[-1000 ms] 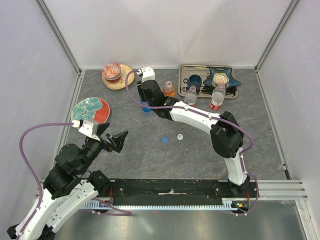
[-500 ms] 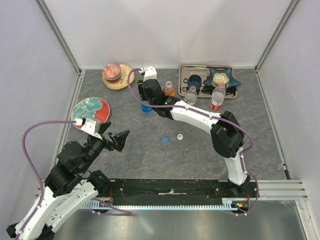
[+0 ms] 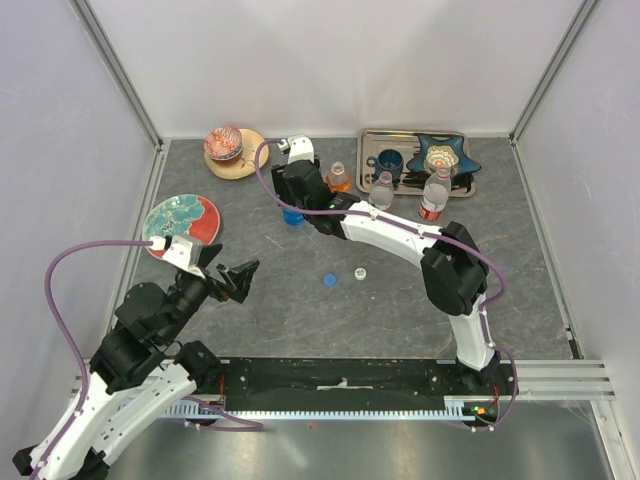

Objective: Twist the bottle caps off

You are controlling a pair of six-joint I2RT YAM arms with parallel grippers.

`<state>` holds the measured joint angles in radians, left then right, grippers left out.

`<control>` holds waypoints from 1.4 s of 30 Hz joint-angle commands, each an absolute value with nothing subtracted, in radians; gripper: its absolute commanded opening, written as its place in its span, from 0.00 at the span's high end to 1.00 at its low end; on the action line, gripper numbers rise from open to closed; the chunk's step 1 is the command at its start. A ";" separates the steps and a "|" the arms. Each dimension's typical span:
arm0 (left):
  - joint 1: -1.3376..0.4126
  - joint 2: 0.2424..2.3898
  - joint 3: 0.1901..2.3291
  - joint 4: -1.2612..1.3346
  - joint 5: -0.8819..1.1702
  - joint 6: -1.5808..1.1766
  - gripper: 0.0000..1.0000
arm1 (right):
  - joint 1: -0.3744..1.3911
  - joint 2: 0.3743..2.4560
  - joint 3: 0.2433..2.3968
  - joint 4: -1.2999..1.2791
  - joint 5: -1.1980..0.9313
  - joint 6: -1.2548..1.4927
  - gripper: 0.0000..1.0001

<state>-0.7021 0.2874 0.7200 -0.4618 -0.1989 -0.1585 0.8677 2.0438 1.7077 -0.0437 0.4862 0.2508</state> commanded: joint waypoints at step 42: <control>-0.703 0.298 0.719 -0.428 -0.175 -0.176 0.00 | 0.871 1.971 1.755 -0.038 0.413 0.279 0.11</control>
<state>-0.7021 0.2920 0.7197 -0.4618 -0.1802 -0.1585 0.8677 2.0434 1.7195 -0.0685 0.4229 0.2707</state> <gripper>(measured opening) 0.993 0.850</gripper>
